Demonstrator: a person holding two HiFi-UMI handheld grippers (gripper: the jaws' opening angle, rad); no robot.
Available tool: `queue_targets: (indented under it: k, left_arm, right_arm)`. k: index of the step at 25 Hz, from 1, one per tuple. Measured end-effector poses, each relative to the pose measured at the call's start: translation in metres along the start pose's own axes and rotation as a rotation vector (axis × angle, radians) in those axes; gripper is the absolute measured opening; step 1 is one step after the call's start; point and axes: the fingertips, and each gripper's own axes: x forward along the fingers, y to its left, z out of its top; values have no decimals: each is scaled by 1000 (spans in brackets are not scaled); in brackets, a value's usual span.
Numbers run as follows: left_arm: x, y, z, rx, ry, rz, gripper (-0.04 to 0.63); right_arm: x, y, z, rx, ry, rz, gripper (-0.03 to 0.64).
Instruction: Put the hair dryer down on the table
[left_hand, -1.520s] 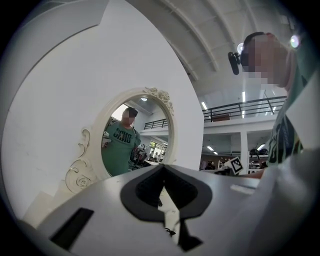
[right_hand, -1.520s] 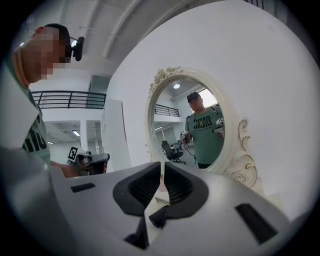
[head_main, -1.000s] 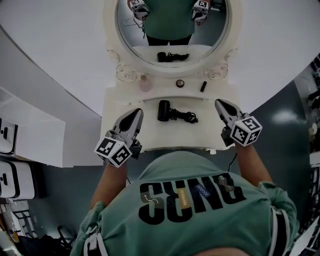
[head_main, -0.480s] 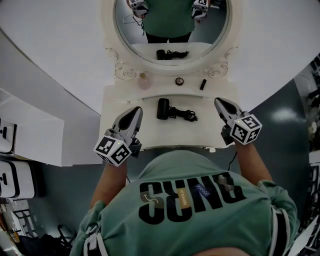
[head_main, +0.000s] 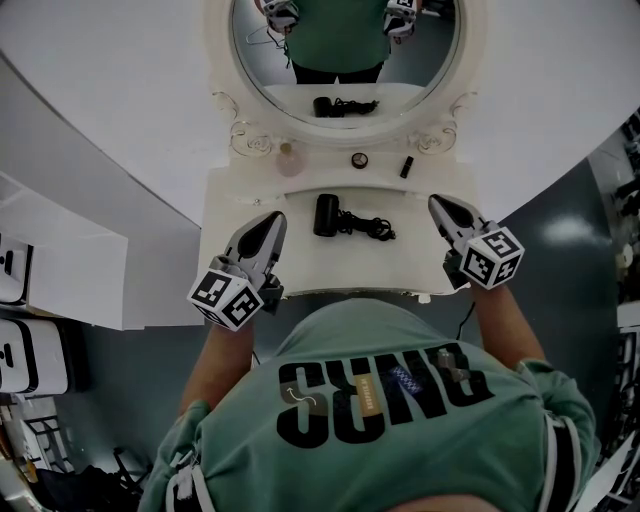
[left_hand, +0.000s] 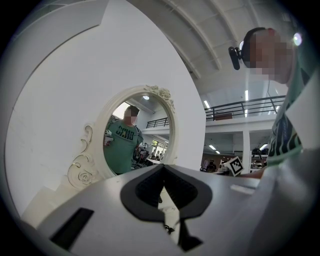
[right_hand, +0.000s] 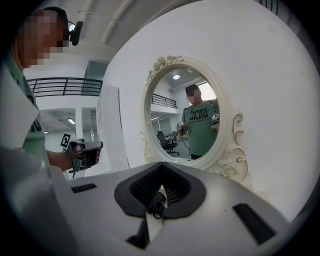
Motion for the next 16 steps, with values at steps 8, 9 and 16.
queue_targets:
  k: [8,9,16]
  left_arm:
    - [-3,-2,-2,-5,2,0,8]
    - [-4,-2,-2,-5,4,0,8]
    - [-7,0,-5,-10,3,4,8]
  right_arm:
    - [1,6,-1,-10,6,16,-8]
    - [0,6,-1,-10,6,16,-8]
    - [3,9,-4,-15,12,24,-8]
